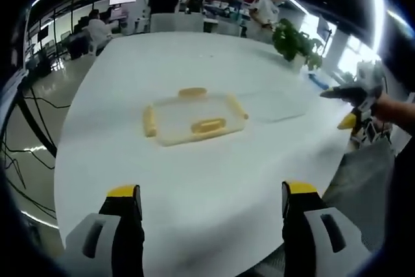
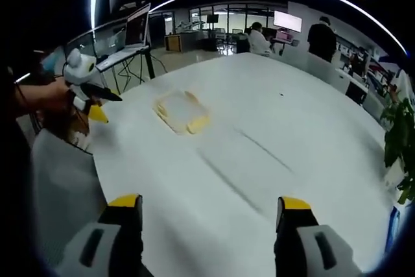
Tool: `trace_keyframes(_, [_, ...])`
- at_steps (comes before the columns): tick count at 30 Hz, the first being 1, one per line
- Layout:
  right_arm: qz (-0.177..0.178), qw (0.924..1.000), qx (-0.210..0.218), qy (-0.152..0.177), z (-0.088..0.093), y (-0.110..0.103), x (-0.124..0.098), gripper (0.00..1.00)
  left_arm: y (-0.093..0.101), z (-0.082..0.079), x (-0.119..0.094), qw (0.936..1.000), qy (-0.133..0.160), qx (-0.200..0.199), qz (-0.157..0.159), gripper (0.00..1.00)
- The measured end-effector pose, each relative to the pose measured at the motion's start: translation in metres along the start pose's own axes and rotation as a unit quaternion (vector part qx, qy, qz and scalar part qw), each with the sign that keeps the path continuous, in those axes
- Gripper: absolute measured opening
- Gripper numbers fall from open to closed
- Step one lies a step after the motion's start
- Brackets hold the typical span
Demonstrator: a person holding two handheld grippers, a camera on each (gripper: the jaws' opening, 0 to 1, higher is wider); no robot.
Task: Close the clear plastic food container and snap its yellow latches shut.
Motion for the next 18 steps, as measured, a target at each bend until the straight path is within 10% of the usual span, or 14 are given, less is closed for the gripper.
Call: trace_keyframes(18, [-0.042,0.9974,-0.058,-0.004,-0.040,-0.029,0.043,0.88,-0.017,-0.003,0.016,0.9996,-0.014,0.025,0.005,0.87])
Point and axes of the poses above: the point that each gripper's makers call its tool centre point, and the gripper's own axes: x roughly forward along the fingers, y roughly to its right, z roughly out of its underside, the point moved 2 cm from there along -x, roughly backward along the fingers, and after that the axes turned 5 degrees about -z, right-handed, at the moved point
